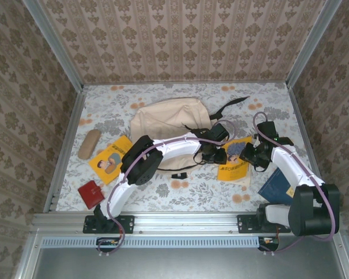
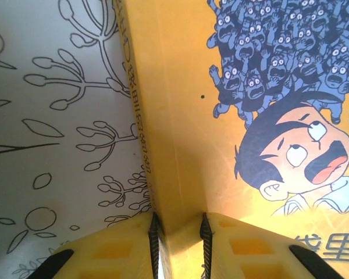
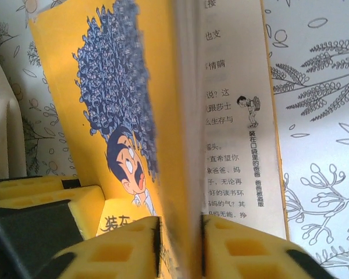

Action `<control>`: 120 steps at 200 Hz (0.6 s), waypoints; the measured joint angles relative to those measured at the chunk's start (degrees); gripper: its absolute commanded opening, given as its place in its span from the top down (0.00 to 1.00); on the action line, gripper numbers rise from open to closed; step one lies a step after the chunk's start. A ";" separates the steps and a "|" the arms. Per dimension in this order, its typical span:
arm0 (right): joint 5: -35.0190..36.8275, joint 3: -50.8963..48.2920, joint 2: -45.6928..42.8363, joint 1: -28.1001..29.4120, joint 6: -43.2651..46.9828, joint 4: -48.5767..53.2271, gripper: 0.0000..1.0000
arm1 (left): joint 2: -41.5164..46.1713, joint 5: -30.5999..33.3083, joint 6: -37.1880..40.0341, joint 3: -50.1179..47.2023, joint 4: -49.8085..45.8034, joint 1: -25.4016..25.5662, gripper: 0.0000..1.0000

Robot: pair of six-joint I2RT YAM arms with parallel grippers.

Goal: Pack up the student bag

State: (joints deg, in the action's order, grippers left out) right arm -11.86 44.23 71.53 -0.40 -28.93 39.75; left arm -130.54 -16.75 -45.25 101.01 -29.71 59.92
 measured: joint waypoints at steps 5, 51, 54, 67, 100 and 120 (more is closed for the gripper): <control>-0.02 0.00 0.00 0.04 -0.22 0.04 0.87 | 0.00 0.00 0.00 0.02 -0.02 0.00 0.74; 1.57 0.48 -1.64 0.46 -1.11 1.42 1.00 | 0.00 -0.46 1.81 0.04 0.28 0.02 0.65; 1.62 0.55 -2.12 0.52 -1.16 1.64 1.00 | 0.02 -0.61 2.49 0.07 0.42 0.02 0.65; 2.16 1.07 -4.33 0.74 -1.22 2.62 1.00 | 0.35 -0.94 4.07 0.07 0.74 0.11 0.60; 2.32 3.78 -10.80 0.94 -1.01 3.96 1.00 | 5.73 -1.53 7.72 -1.79 0.61 -0.07 0.50; 0.46 6.64 -12.83 0.92 -0.76 4.20 1.00 | 13.68 -1.53 8.52 -5.03 1.29 -1.31 0.44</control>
State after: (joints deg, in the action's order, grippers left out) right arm -11.40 50.87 58.70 0.51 -29.69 43.94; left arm -116.86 -18.28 -36.73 95.98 -28.42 58.61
